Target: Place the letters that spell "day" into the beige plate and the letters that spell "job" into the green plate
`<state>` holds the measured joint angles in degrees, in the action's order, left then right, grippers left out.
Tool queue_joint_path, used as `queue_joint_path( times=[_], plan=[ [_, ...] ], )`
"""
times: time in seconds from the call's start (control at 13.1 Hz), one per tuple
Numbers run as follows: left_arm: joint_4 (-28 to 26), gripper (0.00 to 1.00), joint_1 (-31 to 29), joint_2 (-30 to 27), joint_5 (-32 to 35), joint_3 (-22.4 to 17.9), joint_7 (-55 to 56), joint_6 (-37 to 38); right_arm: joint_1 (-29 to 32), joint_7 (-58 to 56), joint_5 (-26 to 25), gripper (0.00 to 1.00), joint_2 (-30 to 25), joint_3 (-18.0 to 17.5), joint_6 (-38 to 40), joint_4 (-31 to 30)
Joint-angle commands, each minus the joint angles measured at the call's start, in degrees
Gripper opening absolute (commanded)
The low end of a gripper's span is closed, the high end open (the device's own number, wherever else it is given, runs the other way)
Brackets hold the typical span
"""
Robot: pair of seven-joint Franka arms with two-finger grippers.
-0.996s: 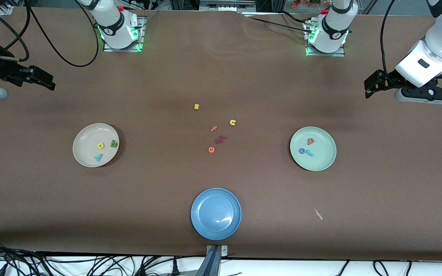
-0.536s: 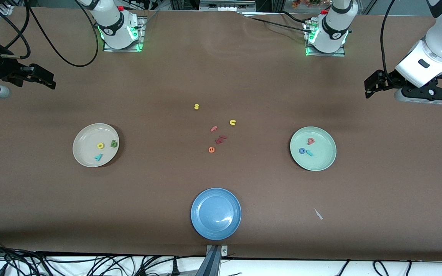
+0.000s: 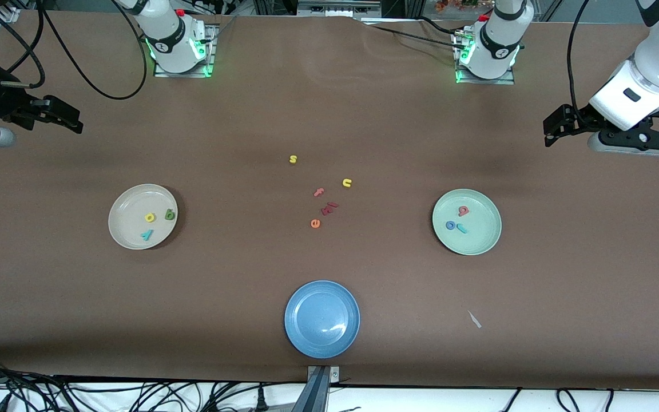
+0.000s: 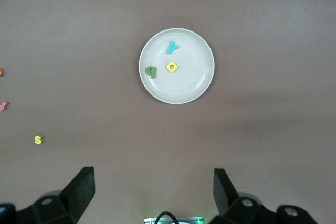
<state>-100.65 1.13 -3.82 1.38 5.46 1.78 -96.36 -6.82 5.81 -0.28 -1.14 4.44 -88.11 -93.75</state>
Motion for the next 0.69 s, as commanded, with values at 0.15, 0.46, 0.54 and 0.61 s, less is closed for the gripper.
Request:
queue_joint_path(
  times=[0.15,0.46,0.54,0.61],
  plan=[
    [1.34,1.0,0.1,0.56,-1.73,-0.45,-1.52,0.83,0.93,-0.98,0.64,1.0,-1.23,-0.84,-4.16,-1.09],
    [1.34,1.0,0.1,0.56,-1.73,-0.45,-1.52,0.83,0.84,-1.07,0.37,1.0,-1.23,-0.84,-4.26,-1.18],
    [1.34,1.0,0.1,0.56,-1.73,-0.45,-1.52,0.83,0.84,-1.76,0.28,1.0,-1.14,-0.93,-4.78,-1.18],
    [1.34,1.0,0.1,0.56,-1.73,-0.45,-1.52,0.83,0.75,-2.55,0.28,1.0,-1.14,-0.93,-5.39,-1.09]
  ],
)
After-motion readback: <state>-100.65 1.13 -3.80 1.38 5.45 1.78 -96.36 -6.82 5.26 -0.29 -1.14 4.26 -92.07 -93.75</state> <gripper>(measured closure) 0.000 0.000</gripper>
